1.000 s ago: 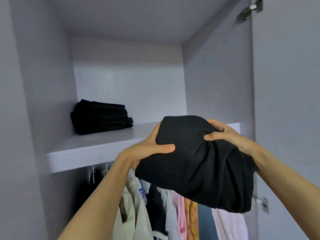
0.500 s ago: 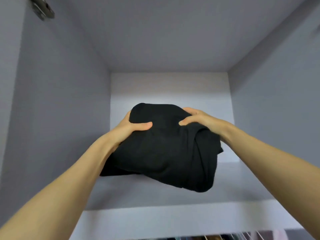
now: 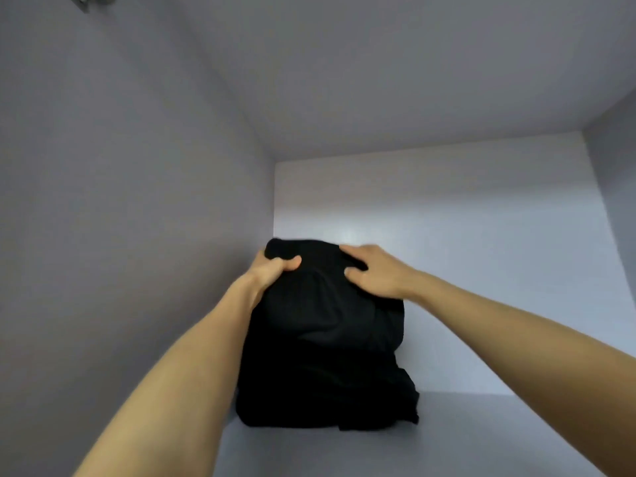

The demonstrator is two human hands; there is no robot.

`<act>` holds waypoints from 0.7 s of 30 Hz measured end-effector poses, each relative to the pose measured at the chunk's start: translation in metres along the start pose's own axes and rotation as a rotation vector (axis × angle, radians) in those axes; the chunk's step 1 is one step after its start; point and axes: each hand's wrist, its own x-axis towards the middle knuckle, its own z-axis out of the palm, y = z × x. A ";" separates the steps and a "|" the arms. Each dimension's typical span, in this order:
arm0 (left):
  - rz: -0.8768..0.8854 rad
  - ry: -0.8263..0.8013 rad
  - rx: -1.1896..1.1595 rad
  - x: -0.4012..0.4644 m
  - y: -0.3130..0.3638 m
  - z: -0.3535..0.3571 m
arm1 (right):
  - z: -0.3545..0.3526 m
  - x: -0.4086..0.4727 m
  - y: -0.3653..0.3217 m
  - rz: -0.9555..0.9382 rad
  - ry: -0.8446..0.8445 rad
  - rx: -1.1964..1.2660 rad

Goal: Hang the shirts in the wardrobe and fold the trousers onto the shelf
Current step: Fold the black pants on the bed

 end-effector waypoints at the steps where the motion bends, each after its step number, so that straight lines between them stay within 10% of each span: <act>1: -0.057 0.035 0.156 0.006 -0.017 0.001 | 0.021 0.003 0.010 0.015 -0.076 -0.059; 3: -0.105 0.080 0.770 0.011 -0.047 0.005 | 0.057 -0.005 0.025 0.072 -0.217 -0.114; 6: 0.318 0.226 1.290 0.002 -0.064 0.009 | 0.079 -0.019 0.033 0.107 -0.236 -0.095; 9: 0.581 0.101 1.282 -0.010 -0.057 0.008 | 0.077 -0.024 0.026 0.130 -0.143 -0.162; 14: 0.396 -0.258 1.360 -0.026 -0.075 -0.002 | 0.086 -0.043 0.024 -0.005 0.065 -0.449; 21: 0.197 -0.390 1.317 -0.019 -0.090 0.006 | 0.093 -0.040 0.029 0.143 -0.312 -0.147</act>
